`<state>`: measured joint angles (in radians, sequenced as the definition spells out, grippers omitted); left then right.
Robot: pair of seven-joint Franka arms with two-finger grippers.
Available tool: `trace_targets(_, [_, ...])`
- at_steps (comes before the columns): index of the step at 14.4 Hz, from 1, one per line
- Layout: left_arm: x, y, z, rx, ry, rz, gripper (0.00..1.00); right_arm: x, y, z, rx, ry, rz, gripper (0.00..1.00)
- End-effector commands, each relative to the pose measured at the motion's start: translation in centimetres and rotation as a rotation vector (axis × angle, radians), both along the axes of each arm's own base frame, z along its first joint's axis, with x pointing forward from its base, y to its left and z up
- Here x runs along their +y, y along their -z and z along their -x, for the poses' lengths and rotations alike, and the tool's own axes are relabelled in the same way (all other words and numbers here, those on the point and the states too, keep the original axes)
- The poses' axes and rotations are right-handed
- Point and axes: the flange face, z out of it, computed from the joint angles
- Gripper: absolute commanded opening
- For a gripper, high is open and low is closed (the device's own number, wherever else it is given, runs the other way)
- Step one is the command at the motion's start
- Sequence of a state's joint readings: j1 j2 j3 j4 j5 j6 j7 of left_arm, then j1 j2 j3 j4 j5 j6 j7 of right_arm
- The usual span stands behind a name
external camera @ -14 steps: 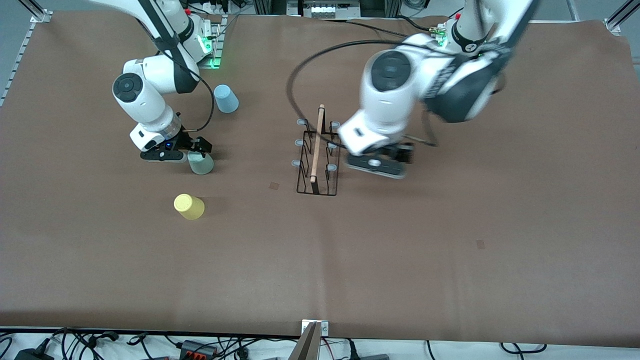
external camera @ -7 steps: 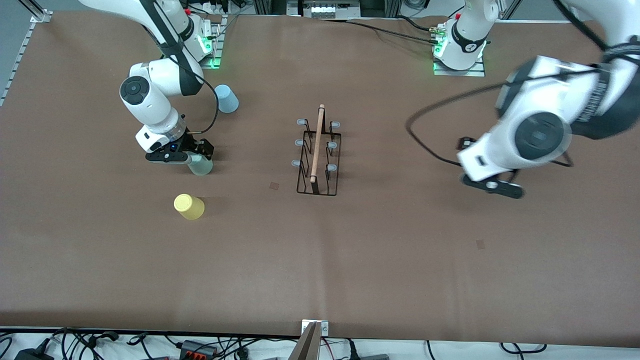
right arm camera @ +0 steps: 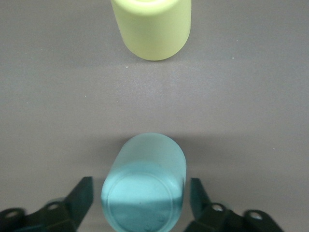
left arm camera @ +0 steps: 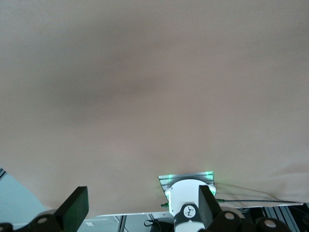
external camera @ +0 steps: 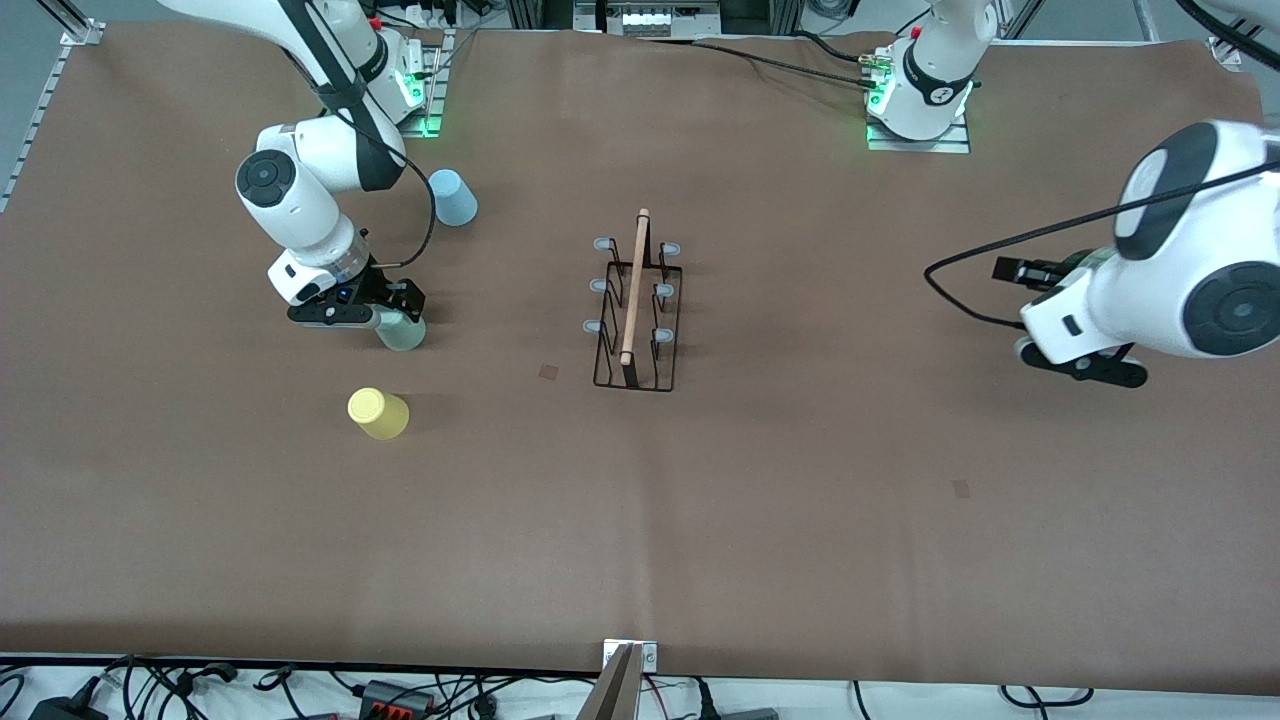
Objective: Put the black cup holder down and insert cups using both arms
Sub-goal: 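Open the left gripper and withdraw while the right gripper lifts the teal cup, then carry the teal cup to the rack and hang it on a peg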
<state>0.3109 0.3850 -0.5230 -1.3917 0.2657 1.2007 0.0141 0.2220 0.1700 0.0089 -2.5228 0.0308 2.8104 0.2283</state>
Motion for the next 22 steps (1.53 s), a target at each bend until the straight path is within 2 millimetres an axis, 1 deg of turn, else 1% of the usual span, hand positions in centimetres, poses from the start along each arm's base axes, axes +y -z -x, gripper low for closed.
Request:
trace_targets(1, [1.6,-4.5,-0.4,-0.051,-0.009,0.08,1.0,-0.5,-0.3,-0.1,-0.014,-0.026,0.003,0.41])
trace_targets(2, [1.1,-5.3,0.0,-0.056,0.004,0.152,1.0,-0.6,-0.3,-0.2,-0.016,-0.025,0.003,0.3])
trace_targets(3, [0.5,-5.7,0.0,-0.074,0.012,0.172,1.0,-0.6,-0.6,-0.4,-0.023,-0.026,0.001,0.26])
trace_targets(4, [0.8,-5.7,0.0,-0.073,0.001,0.208,1.0,-0.4,-1.5,-0.9,-0.035,-0.034,0.0,0.26])
trace_targets(5, [1.7,-5.7,0.2,-0.056,-0.005,0.246,1.0,-0.2,-2.6,-1.1,-0.031,-0.034,-0.001,0.26])
trace_targets(6, [3.5,-5.6,0.4,-0.054,-0.005,0.249,1.0,0.1,-3.6,-1.2,-0.029,-0.032,-0.003,0.25])
trace_targets(7, [3.5,-4.8,1.3,-0.042,0.023,0.242,1.0,0.4,-5.3,-1.5,-0.031,-0.022,-0.006,0.24])
trace_targets(8, [4.0,-4.9,1.3,-0.081,0.023,0.227,1.0,1.1,-6.9,-1.8,-0.023,-0.002,-0.01,0.24])
trace_targets(9, [4.9,-5.3,0.8,-0.132,0.023,0.219,1.0,2.7,-8.6,-2.0,-0.006,0.011,-0.013,0.24])
trace_targets(10, [5.3,-5.5,0.6,-0.169,0.022,0.222,1.0,4.3,-10.1,-2.2,0.006,0.038,-0.018,0.24])
trace_targets(11, [5.7,-6.4,0.5,-0.245,0.017,0.212,1.0,6.6,-11.7,-2.2,0.02,0.095,-0.026,0.24])
trace_targets(12, [5.0,-7.3,0.9,-0.329,0.022,0.201,1.0,9.2,-12.9,-1.8,0.032,0.144,-0.033,0.24])
trace_targets(13, [5.5,-8.3,1.9,-0.438,0.02,0.187,1.0,12.5,-14.0,-1.0,0.05,0.196,-0.038,0.24])
trace_targets(14, [6.3,-8.7,2.3,-0.514,0.014,0.177,1.0,15.5,-15.0,0.0,0.059,0.247,-0.046,0.23])
trace_targets(15, [7.0,-9.0,2.6,-0.535,0.005,0.171,1.0,18.8,-16.1,1.1,0.057,0.309,-0.066,0.23])
trace_targets(16, [8.3,-9.2,2.9,-0.542,-0.021,0.169,1.0,21.2,-17.0,1.9,0.051,0.357,-0.089,0.23])
trace_targets(17, [8.4,-9.1,3.2,-0.542,-0.028,0.181,1.0,24.2,-17.4,3.5,0.058,0.402,-0.108,0.23])
trace_targets(18, [8.2,-9.2,3.6,-0.541,-0.018,0.186,1.0,26.6,-17.7,4.8,0.068,0.447,-0.128,0.23])
trace_targets(20, [8.5,-9.3,5.1,-0.541,-0.035,0.187,1.0,30.7,-18.0,7.2,0.086,0.516,-0.155,0.23])
trace_targets(21, [8.5,-9.2,5.5,-0.538,-0.035,0.188,1.0,31.6,-18.2,7.8,0.089,0.522,-0.162,0.23])
trace_targets(22, [8.6,-9.1,5.4,-0.535,-0.038,0.186,1.0,31.9,-18.1,8.1,0.091,0.52,-0.161,0.23])
